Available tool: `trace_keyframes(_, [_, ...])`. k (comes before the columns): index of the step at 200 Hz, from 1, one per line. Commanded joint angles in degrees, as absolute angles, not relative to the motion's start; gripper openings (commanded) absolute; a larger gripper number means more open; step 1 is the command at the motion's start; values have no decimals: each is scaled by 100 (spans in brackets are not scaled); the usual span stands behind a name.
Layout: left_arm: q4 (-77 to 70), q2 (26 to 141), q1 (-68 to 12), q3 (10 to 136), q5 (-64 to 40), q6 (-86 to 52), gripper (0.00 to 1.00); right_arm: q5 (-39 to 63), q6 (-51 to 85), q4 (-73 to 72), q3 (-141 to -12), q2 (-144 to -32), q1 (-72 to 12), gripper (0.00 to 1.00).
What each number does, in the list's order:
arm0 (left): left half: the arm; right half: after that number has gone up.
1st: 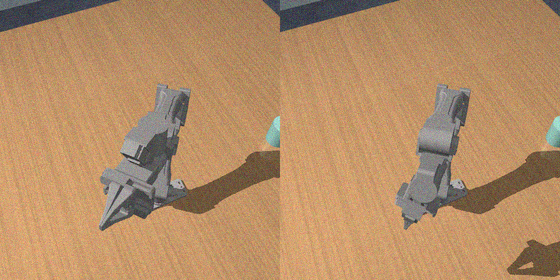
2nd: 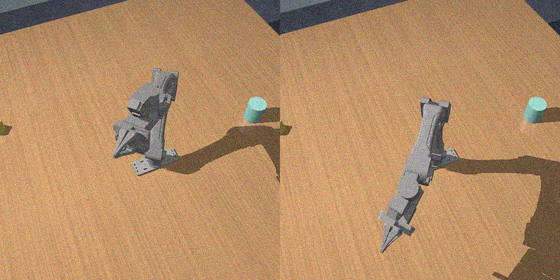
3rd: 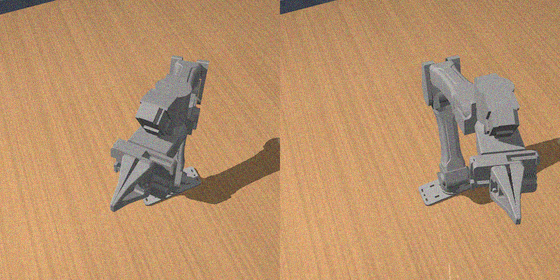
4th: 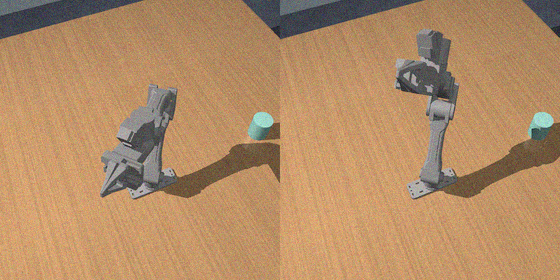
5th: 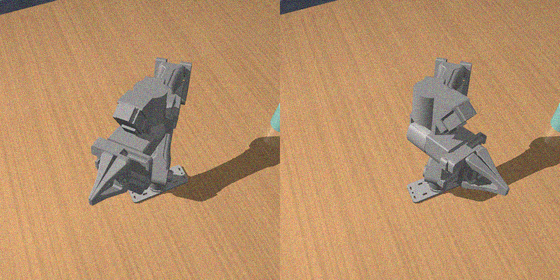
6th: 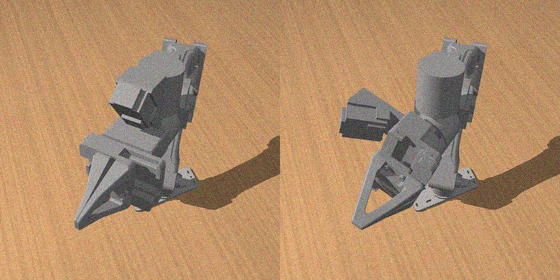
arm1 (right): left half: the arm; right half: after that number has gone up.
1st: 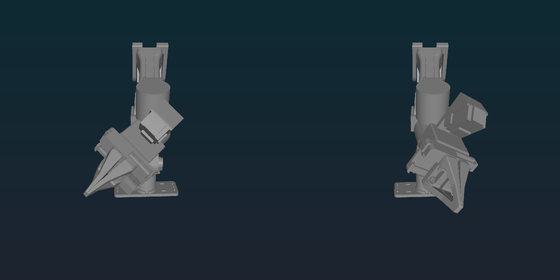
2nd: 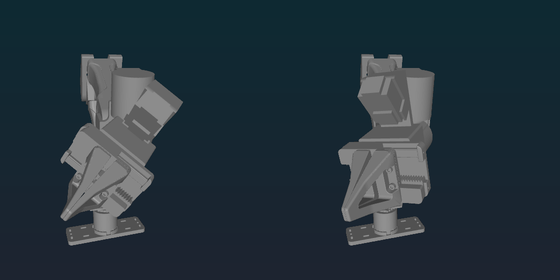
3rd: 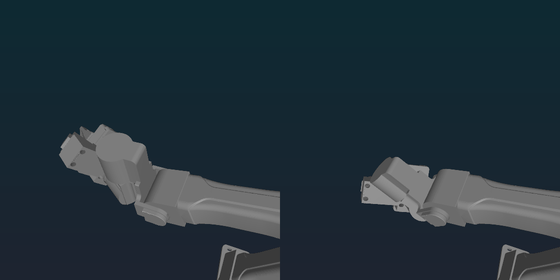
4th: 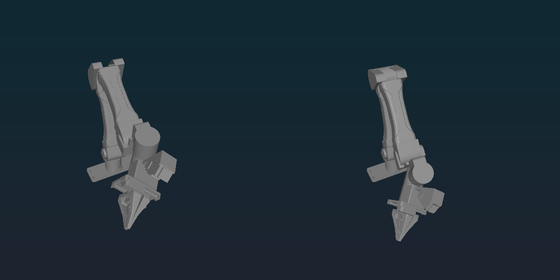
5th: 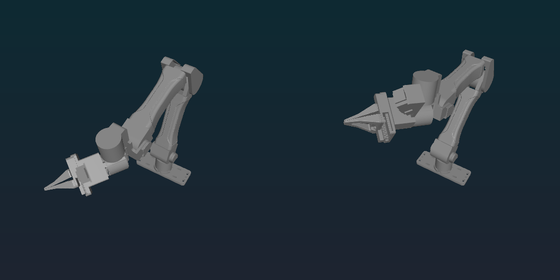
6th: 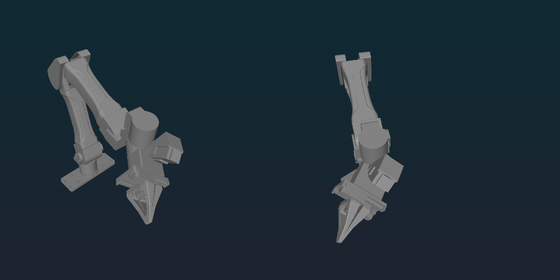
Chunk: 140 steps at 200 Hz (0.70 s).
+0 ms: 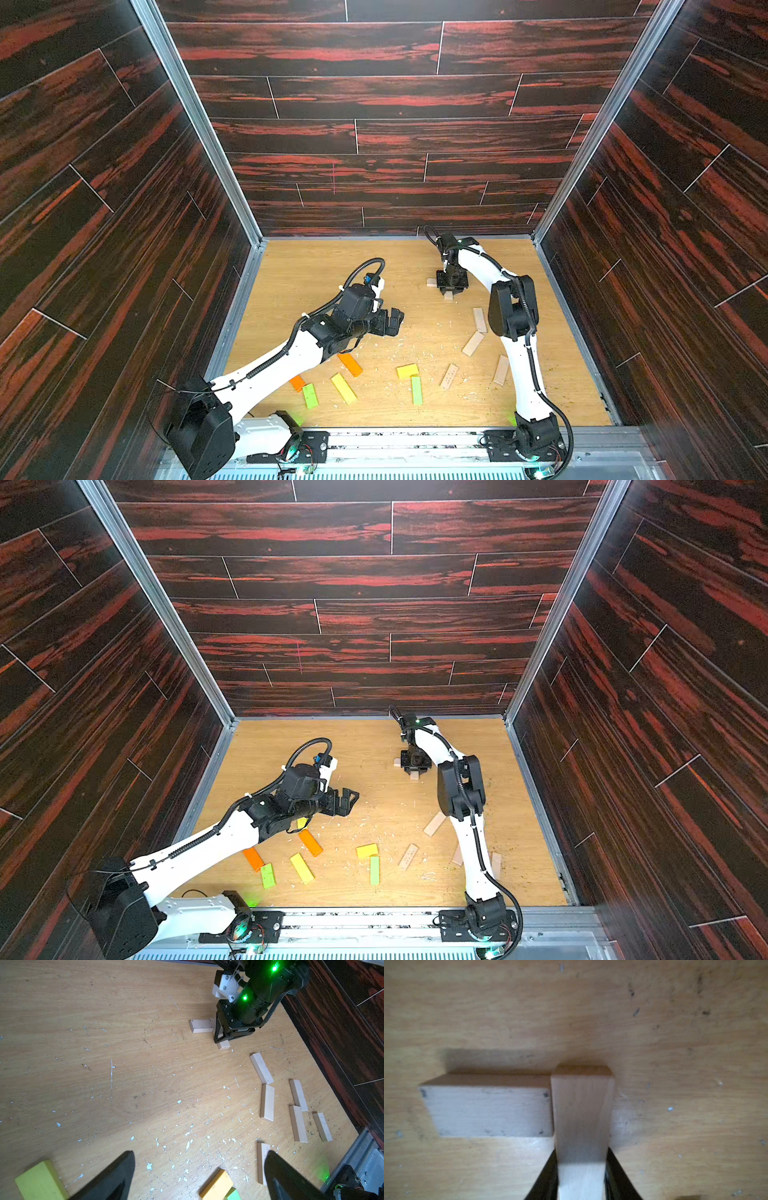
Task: Assemble a giraffe with building blocks
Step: Assemble the building block at the center of the board.
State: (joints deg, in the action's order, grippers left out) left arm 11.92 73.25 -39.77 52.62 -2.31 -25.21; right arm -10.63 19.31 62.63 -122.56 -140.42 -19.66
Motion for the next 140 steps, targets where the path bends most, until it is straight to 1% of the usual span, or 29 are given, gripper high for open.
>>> trace_keyframes(1, [1118, 7355, -3988, 5375, -176, -2435, 100, -1160, 1887, 6485, -12407, -14361, -2004, 36])
trace_keyframes(24, [1123, 7353, -3982, 5370, -174, -2435, 100, -1152, 1879, 6489, -12423, -14327, -2021, 38])
trace_keyframes(63, [1121, 7341, -3982, 5370, -185, -2435, 100, -1179, 1873, 6589, -12605, -14327, -2048, 50])
trace_keyframes(82, [1124, 7324, -3984, 5359, -171, -2433, 100, -1186, 1863, 6642, -12686, -14317, -2048, 54])
trace_keyframes(140, [1123, 7326, -3981, 5370, -184, -2435, 100, -1168, 1863, 6667, -12735, -14336, -2065, 56])
